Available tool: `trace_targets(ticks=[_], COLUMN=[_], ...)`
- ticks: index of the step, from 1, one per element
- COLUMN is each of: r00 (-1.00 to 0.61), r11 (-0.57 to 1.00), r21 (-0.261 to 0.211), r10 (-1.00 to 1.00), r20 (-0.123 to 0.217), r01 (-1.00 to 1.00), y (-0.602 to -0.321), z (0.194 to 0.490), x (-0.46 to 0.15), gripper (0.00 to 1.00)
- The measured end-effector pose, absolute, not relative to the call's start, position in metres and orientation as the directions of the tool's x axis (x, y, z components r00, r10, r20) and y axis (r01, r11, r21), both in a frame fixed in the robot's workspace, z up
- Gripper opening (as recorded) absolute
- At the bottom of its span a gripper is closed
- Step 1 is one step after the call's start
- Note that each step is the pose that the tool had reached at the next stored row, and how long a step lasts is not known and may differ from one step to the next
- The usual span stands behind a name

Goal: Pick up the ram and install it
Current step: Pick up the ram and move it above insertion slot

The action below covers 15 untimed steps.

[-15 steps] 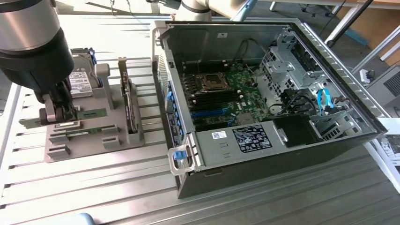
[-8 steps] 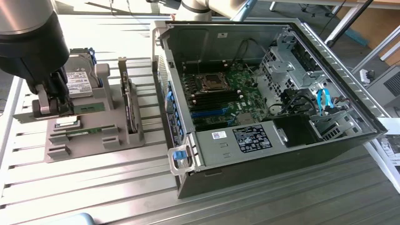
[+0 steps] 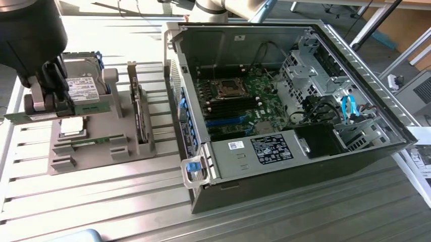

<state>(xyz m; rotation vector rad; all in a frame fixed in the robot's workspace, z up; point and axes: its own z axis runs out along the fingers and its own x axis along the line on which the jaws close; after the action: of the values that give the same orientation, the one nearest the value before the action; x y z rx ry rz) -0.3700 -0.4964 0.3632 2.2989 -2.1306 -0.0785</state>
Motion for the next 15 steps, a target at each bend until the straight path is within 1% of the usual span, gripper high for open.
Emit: trace_targets(ticks=[6,15], r00=[0.075,0.075], r11=[-0.076,-0.076], r21=[0.039,0.039], r10=[-0.997,-0.997], r20=[-0.032,-0.031], r01=[-0.996,-0.996], y=[-0.496,-0.496], z=[0.377,0.38], x=[-0.37,-0.37], gripper=[0.14,0.14])
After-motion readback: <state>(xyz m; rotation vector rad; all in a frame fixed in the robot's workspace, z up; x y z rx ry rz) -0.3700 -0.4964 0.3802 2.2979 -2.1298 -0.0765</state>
